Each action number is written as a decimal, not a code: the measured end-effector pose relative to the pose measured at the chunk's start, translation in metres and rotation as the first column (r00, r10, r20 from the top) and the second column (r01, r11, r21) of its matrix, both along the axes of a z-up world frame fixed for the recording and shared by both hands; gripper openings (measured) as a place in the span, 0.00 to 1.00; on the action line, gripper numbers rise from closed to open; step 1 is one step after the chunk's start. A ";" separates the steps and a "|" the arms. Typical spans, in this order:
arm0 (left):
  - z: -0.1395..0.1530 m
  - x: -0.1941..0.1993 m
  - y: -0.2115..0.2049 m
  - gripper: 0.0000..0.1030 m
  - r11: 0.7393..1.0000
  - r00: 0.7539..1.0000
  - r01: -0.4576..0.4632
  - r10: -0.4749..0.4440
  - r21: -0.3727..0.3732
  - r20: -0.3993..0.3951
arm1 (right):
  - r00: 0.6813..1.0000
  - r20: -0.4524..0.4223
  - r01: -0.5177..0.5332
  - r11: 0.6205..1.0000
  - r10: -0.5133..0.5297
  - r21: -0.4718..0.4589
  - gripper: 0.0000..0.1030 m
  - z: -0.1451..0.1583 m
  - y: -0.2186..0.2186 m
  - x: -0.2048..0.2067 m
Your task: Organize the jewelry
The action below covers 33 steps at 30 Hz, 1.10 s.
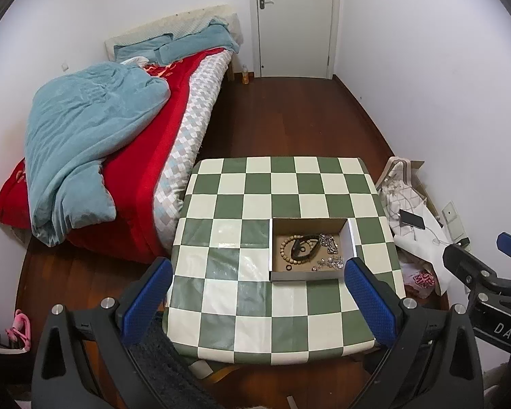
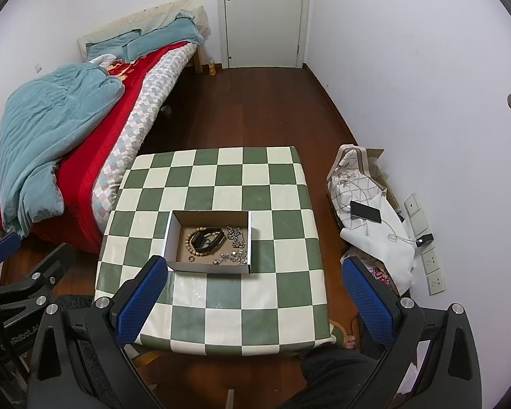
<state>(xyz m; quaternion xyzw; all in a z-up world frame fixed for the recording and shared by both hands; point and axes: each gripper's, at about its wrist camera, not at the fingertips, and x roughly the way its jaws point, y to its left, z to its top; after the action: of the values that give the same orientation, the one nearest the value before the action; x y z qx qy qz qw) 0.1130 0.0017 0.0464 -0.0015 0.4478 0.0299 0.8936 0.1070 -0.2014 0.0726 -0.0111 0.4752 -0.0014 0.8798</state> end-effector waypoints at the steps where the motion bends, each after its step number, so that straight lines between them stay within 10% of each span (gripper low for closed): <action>1: 0.000 0.000 -0.001 1.00 1.000 1.000 0.000 0.000 0.001 0.001 | 1.000 0.001 0.001 1.000 -0.001 0.000 1.00 0.000 -0.001 0.000; 33: 0.012 -0.008 -0.003 1.00 1.000 1.000 -0.005 0.005 -0.003 0.030 | 1.000 0.014 0.005 1.000 -0.005 0.003 1.00 0.012 -0.005 0.002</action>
<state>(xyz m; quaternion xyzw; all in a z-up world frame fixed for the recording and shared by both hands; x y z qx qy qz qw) 0.1055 -0.0012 0.0587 -0.0046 0.4344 0.0316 0.9002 0.1086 -0.2066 0.0849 -0.0084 0.4690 -0.0029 0.8832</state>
